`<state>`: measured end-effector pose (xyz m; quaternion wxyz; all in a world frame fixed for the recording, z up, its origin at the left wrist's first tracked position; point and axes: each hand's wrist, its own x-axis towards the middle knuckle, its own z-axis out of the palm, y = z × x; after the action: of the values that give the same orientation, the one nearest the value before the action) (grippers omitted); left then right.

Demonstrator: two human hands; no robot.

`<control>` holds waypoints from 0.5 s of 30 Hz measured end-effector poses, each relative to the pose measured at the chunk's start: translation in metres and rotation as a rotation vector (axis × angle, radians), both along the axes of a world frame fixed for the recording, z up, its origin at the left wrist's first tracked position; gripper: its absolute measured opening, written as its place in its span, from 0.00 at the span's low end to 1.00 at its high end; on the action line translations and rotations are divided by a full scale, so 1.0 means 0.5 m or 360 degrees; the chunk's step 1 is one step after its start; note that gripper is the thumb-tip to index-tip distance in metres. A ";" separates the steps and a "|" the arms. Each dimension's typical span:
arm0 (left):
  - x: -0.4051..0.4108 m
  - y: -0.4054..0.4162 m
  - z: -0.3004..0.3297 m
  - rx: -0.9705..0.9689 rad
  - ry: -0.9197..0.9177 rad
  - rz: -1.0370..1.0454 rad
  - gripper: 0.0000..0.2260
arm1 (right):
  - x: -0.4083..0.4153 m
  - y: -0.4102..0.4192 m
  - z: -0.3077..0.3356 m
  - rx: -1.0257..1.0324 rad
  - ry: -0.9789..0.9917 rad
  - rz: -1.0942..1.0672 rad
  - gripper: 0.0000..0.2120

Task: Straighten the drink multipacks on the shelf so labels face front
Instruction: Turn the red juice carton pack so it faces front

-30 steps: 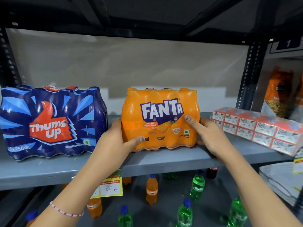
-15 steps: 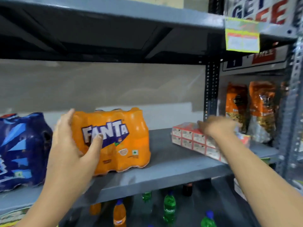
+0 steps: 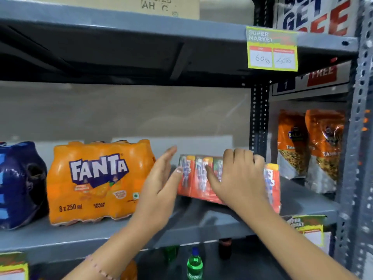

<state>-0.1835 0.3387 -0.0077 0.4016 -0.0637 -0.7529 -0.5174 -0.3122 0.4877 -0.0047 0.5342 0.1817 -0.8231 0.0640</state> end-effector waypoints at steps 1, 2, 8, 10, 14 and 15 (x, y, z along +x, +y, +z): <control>-0.016 0.007 0.004 0.0057 -0.0077 -0.0028 0.21 | 0.000 0.004 -0.006 -0.0015 0.0028 0.0038 0.24; -0.032 0.018 0.009 0.0137 -0.0138 -0.0059 0.21 | -0.004 0.012 -0.013 -0.0025 0.0029 0.0101 0.24; -0.111 0.037 0.051 0.0716 -0.0585 -0.0019 0.16 | -0.065 0.063 -0.034 -0.0013 -0.0655 0.0616 0.35; -0.124 0.035 0.058 0.0763 -0.0691 -0.0004 0.07 | -0.090 0.061 -0.034 -0.0070 -0.0999 0.0710 0.40; -0.131 0.037 0.055 0.0709 -0.0746 0.0050 0.11 | -0.085 0.035 -0.016 -0.0495 -0.1610 0.1200 0.41; -0.128 0.038 0.053 0.0698 -0.0725 0.0062 0.12 | -0.077 0.029 -0.015 -0.0608 -0.1719 0.1347 0.39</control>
<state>-0.2477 0.3579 0.0187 0.2368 0.1564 -0.6950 -0.6606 -0.3509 0.5020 -0.0123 0.0036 0.3318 -0.8061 0.4901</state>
